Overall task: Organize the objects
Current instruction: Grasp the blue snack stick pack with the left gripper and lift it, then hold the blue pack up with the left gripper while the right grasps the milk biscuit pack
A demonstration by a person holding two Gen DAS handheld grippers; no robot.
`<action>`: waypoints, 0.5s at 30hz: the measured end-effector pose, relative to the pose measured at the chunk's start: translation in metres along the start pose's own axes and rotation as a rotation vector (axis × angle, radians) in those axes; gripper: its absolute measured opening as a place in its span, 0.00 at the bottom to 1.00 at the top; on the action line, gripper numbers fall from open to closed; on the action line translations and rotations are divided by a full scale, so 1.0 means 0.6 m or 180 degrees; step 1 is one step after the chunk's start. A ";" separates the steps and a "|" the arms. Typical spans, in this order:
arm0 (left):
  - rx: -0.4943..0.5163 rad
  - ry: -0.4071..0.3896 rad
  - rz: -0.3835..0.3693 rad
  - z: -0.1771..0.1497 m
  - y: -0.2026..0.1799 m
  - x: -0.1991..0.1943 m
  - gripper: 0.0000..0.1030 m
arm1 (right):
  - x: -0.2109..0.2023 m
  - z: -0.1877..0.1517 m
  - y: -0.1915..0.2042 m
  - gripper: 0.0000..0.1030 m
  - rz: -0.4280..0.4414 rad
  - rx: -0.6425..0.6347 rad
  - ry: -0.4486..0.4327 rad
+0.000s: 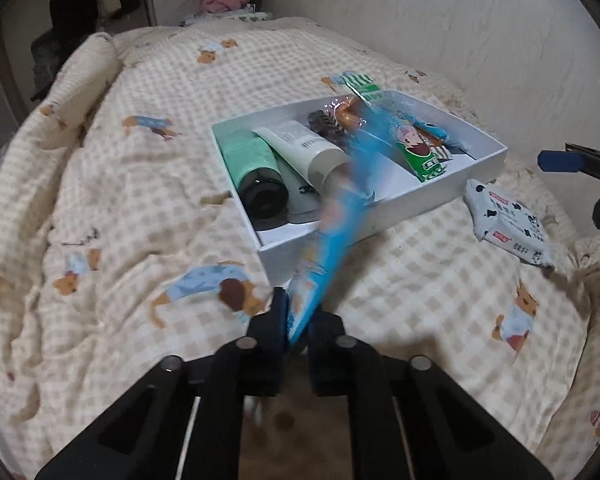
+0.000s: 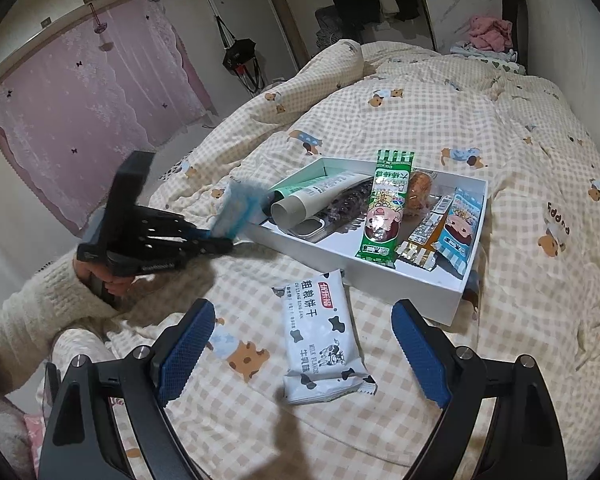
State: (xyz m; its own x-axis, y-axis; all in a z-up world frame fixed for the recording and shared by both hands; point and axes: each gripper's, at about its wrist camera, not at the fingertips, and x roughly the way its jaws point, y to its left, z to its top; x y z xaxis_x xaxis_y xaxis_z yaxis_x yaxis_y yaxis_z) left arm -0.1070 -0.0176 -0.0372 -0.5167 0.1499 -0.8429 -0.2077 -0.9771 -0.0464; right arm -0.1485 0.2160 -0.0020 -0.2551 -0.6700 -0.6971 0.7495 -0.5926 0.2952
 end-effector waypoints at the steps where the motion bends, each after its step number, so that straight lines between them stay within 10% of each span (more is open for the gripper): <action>1: 0.0000 -0.0025 0.0005 -0.001 -0.002 -0.011 0.04 | -0.001 0.000 0.001 0.89 0.0001 -0.0002 -0.0003; 15: -0.0186 -0.0122 -0.0581 0.008 -0.065 -0.130 0.04 | -0.005 -0.007 0.006 0.89 0.0042 -0.0003 0.0044</action>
State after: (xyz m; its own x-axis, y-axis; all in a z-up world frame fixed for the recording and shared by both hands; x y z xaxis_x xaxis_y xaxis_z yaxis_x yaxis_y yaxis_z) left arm -0.0627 0.0095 0.0328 -0.5065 0.3301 -0.7966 -0.2528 -0.9401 -0.2288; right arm -0.1424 0.2174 -0.0016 -0.2367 -0.6716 -0.7020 0.7534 -0.5832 0.3039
